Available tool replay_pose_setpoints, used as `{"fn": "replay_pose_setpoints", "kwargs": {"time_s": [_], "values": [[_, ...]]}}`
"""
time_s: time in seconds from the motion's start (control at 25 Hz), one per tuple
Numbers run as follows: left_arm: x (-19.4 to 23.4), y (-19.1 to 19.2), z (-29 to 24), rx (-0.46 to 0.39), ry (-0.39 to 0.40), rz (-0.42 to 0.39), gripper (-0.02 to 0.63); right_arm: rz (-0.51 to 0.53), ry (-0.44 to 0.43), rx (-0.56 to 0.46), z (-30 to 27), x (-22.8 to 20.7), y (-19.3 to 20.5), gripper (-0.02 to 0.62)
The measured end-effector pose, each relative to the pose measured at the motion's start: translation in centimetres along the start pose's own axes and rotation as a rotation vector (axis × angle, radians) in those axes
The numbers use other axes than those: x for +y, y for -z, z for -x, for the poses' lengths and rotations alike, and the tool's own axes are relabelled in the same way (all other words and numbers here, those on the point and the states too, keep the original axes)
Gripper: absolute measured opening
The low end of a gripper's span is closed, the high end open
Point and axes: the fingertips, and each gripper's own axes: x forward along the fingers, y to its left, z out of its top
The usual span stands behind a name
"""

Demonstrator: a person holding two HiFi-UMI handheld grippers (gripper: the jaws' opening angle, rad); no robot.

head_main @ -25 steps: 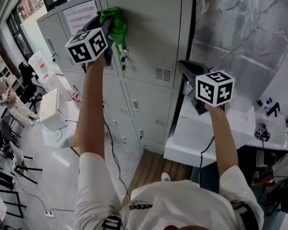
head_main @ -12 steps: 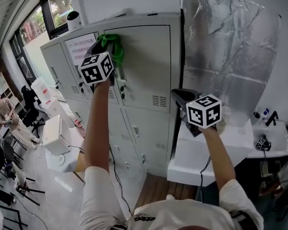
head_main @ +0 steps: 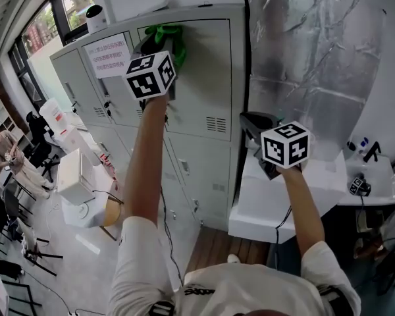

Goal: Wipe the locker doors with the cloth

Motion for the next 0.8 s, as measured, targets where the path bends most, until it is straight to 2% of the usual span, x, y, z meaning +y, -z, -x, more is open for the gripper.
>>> {"fn": "replay_pose_setpoints", "kwargs": {"time_s": [0.32,0.48,0.64,0.8], "values": [[-8.6,-0.1,0.6,-0.075,0.081,-0.148,0.124,0.023,0.036,0.008,1.2,0.2,0.4,0.009],[-12.5,0.2,0.8,-0.078,0.156,-0.229,0.124,0.017,0.044,0.005,1.6,0.5,0.7,0.009],[-13.1,0.3,1.1,-0.081,0.173,-0.261,0.123,0.018,0.046,-0.008,2.1,1.3,0.7,0.010],[-10.8,1.2,1.4,-0.063,0.110,-0.257,0.123,0.016,0.045,-0.007,2.0,1.6,0.9,0.010]]}}
